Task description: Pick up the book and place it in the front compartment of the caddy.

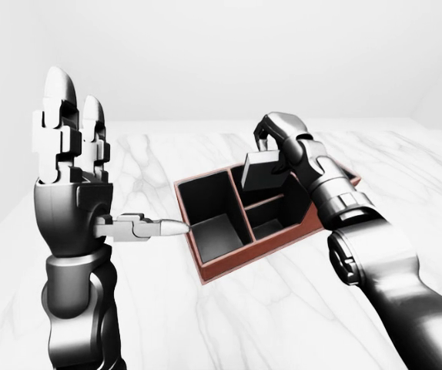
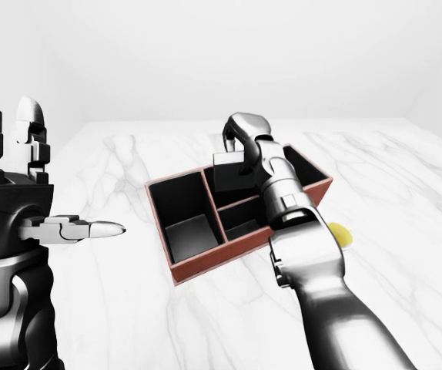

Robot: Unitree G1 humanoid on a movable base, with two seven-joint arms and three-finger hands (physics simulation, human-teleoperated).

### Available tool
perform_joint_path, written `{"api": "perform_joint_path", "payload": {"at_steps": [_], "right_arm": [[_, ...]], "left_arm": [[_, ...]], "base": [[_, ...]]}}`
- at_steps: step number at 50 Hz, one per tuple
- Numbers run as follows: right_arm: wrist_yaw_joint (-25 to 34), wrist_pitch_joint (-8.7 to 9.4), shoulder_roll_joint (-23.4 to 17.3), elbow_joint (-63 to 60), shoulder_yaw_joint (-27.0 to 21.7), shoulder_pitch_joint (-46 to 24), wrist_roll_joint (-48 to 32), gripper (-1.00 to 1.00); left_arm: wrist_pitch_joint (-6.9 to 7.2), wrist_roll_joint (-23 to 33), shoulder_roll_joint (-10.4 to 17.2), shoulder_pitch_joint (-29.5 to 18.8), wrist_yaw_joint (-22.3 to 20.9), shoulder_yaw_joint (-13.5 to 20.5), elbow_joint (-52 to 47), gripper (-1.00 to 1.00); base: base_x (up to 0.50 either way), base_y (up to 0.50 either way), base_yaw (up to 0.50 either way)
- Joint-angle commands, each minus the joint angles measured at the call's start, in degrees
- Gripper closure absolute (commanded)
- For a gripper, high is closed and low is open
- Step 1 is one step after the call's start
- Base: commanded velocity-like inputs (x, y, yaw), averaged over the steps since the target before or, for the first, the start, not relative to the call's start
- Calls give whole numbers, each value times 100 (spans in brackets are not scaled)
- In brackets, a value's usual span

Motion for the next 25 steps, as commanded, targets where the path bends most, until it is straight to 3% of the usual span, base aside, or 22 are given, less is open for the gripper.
{"api": "perform_joint_path", "payload": {"at_steps": [1, 25], "right_arm": [[-333, 0, 67, 35, -137, 9, -188, 100], [-554, 0, 151, 214, -164, -26, -135, 100]], "left_arm": [[0, 12, -7, 16, -3, -5, -1, -100], [0, 1, -1, -2, -1, 14, -13, -100]], "base": [[0, 0, 0], [0, 0, 0]]}}
